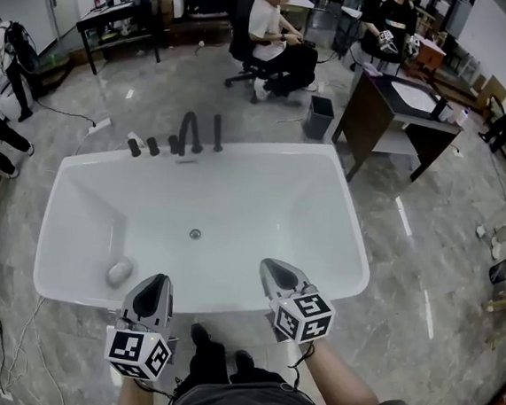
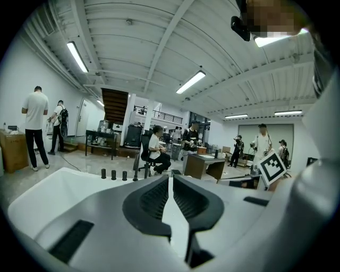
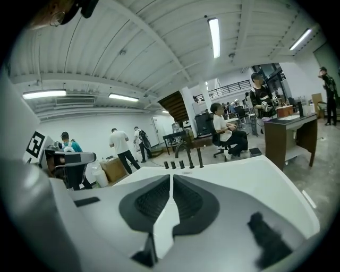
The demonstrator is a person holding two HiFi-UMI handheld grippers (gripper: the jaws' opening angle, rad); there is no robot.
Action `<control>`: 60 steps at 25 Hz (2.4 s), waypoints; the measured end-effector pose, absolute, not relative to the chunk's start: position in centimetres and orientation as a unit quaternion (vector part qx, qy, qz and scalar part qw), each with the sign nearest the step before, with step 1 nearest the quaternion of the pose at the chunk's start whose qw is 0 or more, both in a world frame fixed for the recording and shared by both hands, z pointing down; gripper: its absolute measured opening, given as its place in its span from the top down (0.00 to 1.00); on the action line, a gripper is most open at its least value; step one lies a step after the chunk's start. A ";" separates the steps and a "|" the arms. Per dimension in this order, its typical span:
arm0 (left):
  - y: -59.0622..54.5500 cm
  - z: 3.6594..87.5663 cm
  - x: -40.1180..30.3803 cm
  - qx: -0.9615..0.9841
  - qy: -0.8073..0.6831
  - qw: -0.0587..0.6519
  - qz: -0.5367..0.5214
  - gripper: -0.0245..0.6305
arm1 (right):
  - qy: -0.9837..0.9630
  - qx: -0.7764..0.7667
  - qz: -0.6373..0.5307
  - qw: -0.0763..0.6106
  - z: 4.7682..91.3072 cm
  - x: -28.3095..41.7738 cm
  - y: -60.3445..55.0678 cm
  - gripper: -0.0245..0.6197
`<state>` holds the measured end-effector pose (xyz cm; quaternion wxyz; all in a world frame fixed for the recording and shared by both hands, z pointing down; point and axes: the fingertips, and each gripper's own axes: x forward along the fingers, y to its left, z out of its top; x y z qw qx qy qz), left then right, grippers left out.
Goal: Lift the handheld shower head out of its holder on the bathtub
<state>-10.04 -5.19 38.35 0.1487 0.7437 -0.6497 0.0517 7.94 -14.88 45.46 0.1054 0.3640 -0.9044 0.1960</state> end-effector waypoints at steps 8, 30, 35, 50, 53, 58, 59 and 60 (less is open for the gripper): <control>-12.9 40.0 -15.6 0.770 -0.616 0.162 0.042 0.91 | -0.888 0.403 0.196 0.103 45.8 2.9 -22.0 0.92; -30.9 49.7 -24.6 0.786 -0.580 0.209 0.051 0.91 | -0.844 0.481 0.218 0.090 55.6 -5.3 -42.2 0.91; -35.2 52.5 -24.9 0.770 -0.600 0.206 0.061 0.91 | -0.853 0.465 0.218 0.094 59.4 -6.9 -48.2 0.75; -43.5 59.7 -29.5 0.722 -0.662 0.198 0.044 0.91 | -0.870 0.448 0.157 0.132 69.8 -15.2 -63.6 0.61; -44.4 60.1 -29.9 0.720 -0.665 0.191 0.053 0.91 | -0.871 0.452 0.130 0.138 70.8 -16.3 -65.8 0.63; -45.7 60.5 -30.7 0.722 -0.666 0.177 0.062 0.91 | -0.870 0.454 0.128 0.142 72.9 -18.1 -69.1 0.63; -45.9 60.5 -31.0 0.722 -0.668 0.171 0.065 0.91 | -0.869 0.457 0.130 0.138 73.1 -18.4 -69.6 0.63; -46.0 60.5 -31.2 0.721 -0.670 0.164 0.068 0.91 | -0.868 0.458 0.134 0.134 73.3 -18.8 -69.9 0.63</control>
